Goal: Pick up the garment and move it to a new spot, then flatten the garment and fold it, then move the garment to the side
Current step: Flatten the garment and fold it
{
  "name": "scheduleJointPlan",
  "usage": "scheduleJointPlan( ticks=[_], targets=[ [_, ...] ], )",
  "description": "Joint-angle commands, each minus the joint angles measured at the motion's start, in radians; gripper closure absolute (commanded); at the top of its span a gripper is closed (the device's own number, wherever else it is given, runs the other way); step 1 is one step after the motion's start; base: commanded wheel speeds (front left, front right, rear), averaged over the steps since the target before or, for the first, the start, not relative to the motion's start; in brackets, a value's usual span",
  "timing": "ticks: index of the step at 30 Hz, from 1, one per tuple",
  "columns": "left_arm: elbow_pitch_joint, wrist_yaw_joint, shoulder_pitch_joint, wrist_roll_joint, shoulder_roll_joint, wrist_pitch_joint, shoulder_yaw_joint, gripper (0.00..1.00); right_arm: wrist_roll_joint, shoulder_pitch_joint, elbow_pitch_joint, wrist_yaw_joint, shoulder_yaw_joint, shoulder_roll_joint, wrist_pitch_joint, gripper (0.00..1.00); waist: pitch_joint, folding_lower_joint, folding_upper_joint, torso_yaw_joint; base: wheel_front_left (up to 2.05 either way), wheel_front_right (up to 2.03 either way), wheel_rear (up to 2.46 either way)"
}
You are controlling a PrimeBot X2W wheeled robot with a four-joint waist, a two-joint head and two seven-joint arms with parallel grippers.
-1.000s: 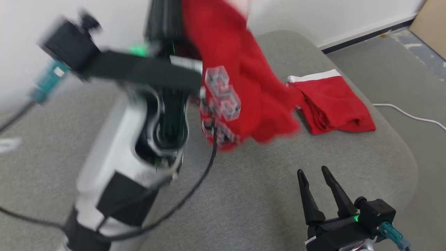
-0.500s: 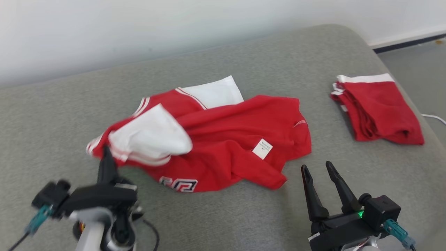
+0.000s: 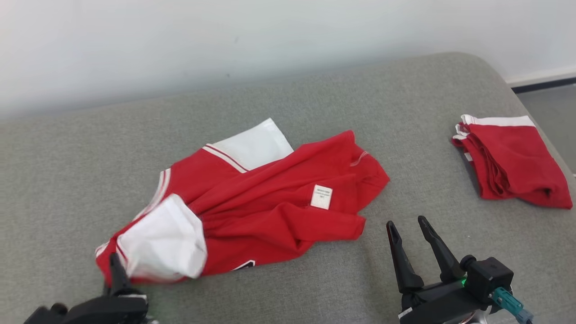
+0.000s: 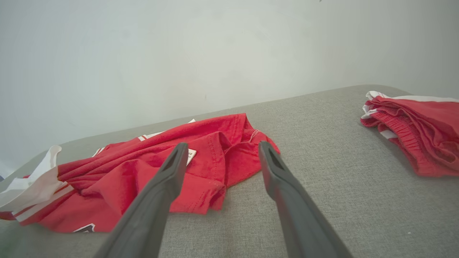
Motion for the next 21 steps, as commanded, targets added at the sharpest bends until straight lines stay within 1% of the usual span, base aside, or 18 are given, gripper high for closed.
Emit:
scheduleJointPlan(
  ticks=[1,4,7,9,11,15,19,21],
  targets=[
    [0.000,-0.003,0.024,0.014,0.004,-0.003,0.016,0.00,0.005,0.011,0.001,-0.003,0.002,-0.006,0.000,0.00,-0.015,0.0000,0.0000,0.011,0.00,0.00,0.00],
    [-0.014,-0.005,0.050,0.042,0.004,-0.003,0.055,0.00,0.007,0.015,0.002,-0.003,0.003,-0.010,0.000,0.00,-0.026,0.0000,0.0000,0.019,0.00,0.00,0.00],
    [-0.043,-0.018,0.081,0.082,0.004,-0.003,0.089,0.00,0.006,0.021,0.003,-0.003,0.002,-0.015,0.000,0.00,-0.036,0.0000,0.0000,0.029,0.00,0.00,0.00],
    [-0.085,-0.029,0.107,0.135,0.004,-0.003,0.118,0.00,0.006,0.022,0.004,-0.003,0.000,-0.018,0.000,0.00,-0.040,0.0000,0.0000,0.037,0.00,0.00,0.00],
    [-0.140,-0.041,0.136,0.216,0.003,-0.003,0.146,0.00,0.008,0.021,0.006,-0.003,-0.005,-0.021,0.000,0.00,-0.044,0.0000,0.0000,0.046,0.00,0.00,0.00],
    [-0.286,-0.056,0.202,0.472,0.003,-0.003,0.174,0.00,0.010,0.015,0.017,-0.003,-0.009,-0.030,0.000,0.00,-0.048,0.0000,0.0000,0.068,0.00,0.00,0.00],
    [-0.414,-0.061,0.267,0.701,0.002,-0.003,0.153,0.00,0.020,-0.003,0.058,-0.003,-0.008,-0.043,0.001,0.00,-0.050,0.0000,0.0000,0.089,0.00,0.00,0.00],
    [-0.465,-0.056,0.297,0.789,0.002,-0.003,0.131,0.00,0.029,-0.020,0.086,-0.003,-0.009,-0.050,0.020,0.00,-0.051,0.0000,0.0000,0.099,0.00,0.00,0.00]
  ],
)
